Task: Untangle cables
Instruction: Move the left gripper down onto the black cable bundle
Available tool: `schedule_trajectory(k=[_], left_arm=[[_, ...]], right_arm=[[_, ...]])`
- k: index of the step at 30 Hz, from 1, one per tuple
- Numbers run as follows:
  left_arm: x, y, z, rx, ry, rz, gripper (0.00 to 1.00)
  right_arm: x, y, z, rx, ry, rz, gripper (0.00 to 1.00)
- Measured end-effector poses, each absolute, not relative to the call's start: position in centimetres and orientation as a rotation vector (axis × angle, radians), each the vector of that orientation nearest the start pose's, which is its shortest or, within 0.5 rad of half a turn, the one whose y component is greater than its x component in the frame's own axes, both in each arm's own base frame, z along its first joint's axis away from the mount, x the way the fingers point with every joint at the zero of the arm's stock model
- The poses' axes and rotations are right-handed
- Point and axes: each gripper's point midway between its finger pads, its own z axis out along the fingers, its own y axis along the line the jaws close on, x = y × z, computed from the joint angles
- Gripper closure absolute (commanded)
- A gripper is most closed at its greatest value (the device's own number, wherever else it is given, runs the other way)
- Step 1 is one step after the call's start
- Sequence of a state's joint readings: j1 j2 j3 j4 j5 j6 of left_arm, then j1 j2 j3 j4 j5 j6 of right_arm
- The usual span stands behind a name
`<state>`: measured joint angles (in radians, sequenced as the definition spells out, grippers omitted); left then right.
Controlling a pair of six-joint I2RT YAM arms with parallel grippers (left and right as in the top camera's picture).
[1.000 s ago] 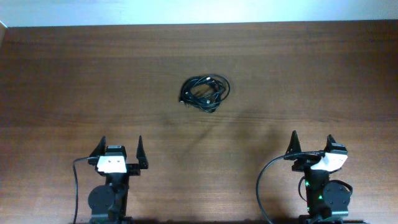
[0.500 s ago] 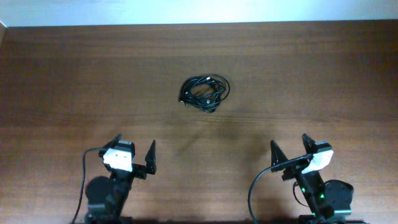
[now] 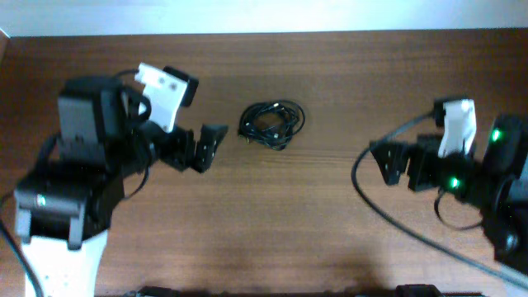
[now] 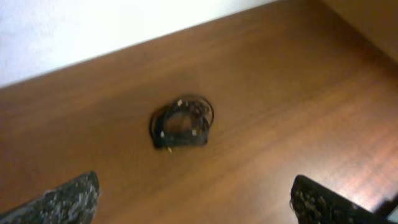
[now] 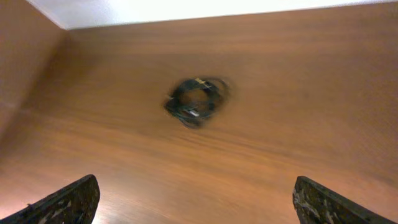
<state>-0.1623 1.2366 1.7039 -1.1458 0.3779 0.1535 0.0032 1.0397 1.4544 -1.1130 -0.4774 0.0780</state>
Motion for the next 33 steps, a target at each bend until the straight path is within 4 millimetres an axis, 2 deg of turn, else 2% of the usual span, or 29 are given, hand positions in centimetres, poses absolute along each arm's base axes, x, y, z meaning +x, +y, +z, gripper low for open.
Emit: schedule_trajectory(k=[2, 3, 6, 8, 9, 10, 12, 13, 16, 18, 19, 21, 23, 25, 28, 29, 31, 33], left_arm=[[30.3, -12.0, 38.5, 0.572, 2.158, -0.452, 0.01], [30.8, -12.2, 38.3, 0.576, 2.165, -0.463, 0.01], [33.4, -10.6, 36.8, 0.388, 2.257, -0.380, 0.01], [36.0, -9.5, 35.0, 0.281, 2.315, -0.299, 0.01], [38.0, -9.1, 33.6, 0.235, 2.341, -0.262, 0.01], [39.8, -9.1, 32.2, 0.209, 2.360, -0.242, 0.01], [42.8, -9.8, 28.9, 0.197, 2.408, -0.219, 0.01], [43.6, -10.4, 27.4, 0.204, 2.435, -0.212, 0.01], [45.2, -12.0, 22.0, 0.233, 2.550, -0.164, 0.01], [45.4, -11.8, 17.9, 0.216, 2.648, -0.019, 0.01], [45.5, -11.7, 16.9, 0.216, 2.667, 0.033, 0.01], [45.7, -11.7, 16.3, 0.213, 2.674, 0.062, 0.01], [45.9, -11.5, 16.1, 0.204, 2.672, 0.083, 0.01], [46.1, -11.6, 16.1, 0.202, 2.664, 0.077, 0.01], [46.4, -13.7, 16.4, 0.235, 2.645, -0.083, 0.01], [46.7, -15.1, 16.7, 0.272, 2.618, -0.184, 0.01], [47.0, -17.0, 16.9, 0.330, 2.590, -0.309, 0.01], [47.1, -17.4, 15.8, 0.349, 2.609, -0.328, 0.01]], right_arm=[[26.8, 9.6, 37.8, -0.277, 2.171, 0.680, 0.01], [27.3, 9.5, 38.8, -0.271, 2.168, 0.665, 0.01], [28.8, 7.5, 40.0, -0.187, 2.212, 0.532, 0.01], [30.1, 6.2, 40.0, -0.131, 2.250, 0.442, 0.01], [31.1, 5.7, 39.9, -0.112, 2.260, 0.406, 0.00], [31.9, 5.3, 39.3, -0.096, 2.281, 0.385, 0.00], [33.4, 4.7, 37.8, -0.053, 2.334, 0.354, 0.08], [34.2, 4.5, 36.7, -0.034, 2.369, 0.344, 0.09], [36.2, 4.6, 33.3, -0.021, 2.478, 0.337, 0.09], [37.6, 5.5, 30.2, -0.040, 2.576, 0.341, 0.11], [38.2, 5.8, 28.4, -0.047, 2.632, 0.318, 0.12], [38.9, 6.1, 25.6, -0.052, 2.723, 0.284, 0.15], [39.9, 6.2, 20.6, -0.048, 2.867, 0.237, 0.16], [40.5, 5.9, 17.7, -0.036, 2.943, 0.206, 0.17], [40.6, 5.5, 17.9, -0.032, 2.937, 0.174, 0.16], [40.5, 5.4, 18.3, -0.032, 2.928, 0.164, 0.16], [40.2, 5.1, 19.9, -0.033, 2.887, 0.143, 0.16], [39.8, 4.8, 21.3, -0.034, 2.852, 0.127, 0.16]])
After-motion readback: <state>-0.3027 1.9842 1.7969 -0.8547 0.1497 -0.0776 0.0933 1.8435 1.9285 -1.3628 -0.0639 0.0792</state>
